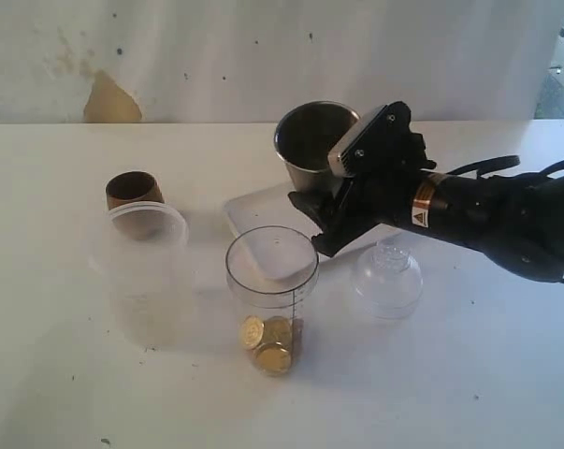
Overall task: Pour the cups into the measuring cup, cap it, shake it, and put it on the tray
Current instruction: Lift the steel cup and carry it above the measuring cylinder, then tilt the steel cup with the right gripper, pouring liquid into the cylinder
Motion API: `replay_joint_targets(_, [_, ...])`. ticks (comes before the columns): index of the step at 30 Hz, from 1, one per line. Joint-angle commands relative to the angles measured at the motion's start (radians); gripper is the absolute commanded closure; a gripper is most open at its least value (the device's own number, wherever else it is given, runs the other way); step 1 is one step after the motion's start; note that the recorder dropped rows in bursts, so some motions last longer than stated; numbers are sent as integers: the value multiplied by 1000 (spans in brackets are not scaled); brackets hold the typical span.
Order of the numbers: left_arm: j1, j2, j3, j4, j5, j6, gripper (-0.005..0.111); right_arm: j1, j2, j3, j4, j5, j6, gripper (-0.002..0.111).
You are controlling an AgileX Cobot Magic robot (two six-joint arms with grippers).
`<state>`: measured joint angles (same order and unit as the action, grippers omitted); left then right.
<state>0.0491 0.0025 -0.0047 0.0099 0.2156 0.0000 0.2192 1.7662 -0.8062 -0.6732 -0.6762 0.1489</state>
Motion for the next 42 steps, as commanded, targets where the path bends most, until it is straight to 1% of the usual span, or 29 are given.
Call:
replay_joint_targets(1, [-1, -2, 5, -2, -5, 0, 107, 0, -14, -18, 0, -66, -46, 108])
replay_joint_targets(8, [-1, -2, 5, -2, -5, 0, 107, -5, -27, -22, 17, -66, -70, 108])
replay_joint_targets(12, [-1, -2, 5, -2, -5, 0, 107, -41, -43, -24, 27, -54, -67, 108])
replay_joint_targets(15, [-1, -2, 5, -2, -5, 0, 107, -63, -51, -24, 27, -9, -67, 108])
replay_joint_targets(18, [-1, -2, 5, -2, -5, 0, 107, -67, -51, -22, -14, 34, -72, 108])
replay_joint_targets(22, [-1, -2, 5, -2, -5, 0, 107, -67, -48, -19, -46, 45, -79, 108])
replay_joint_targets(24, [-1, -2, 5, -2, -5, 0, 107, -67, -47, -19, -56, 45, -79, 108])
replay_joint_targets(28, [-1, -2, 5, -2, -5, 0, 107, -67, -47, -19, -136, 45, -83, 108])
replay_joint_targets(32, [-1, -2, 5, -2, -5, 0, 107, -67, -47, -19, -136, 38, -98, 108])
replay_joint_targets(38, [-1, -2, 5, -2, -5, 0, 107, -67, -47, -19, -179, -37, -87, 108])
replay_joint_targets(42, [-1, -2, 5, -2, -5, 0, 107, -67, -47, -19, -193, -39, -87, 108])
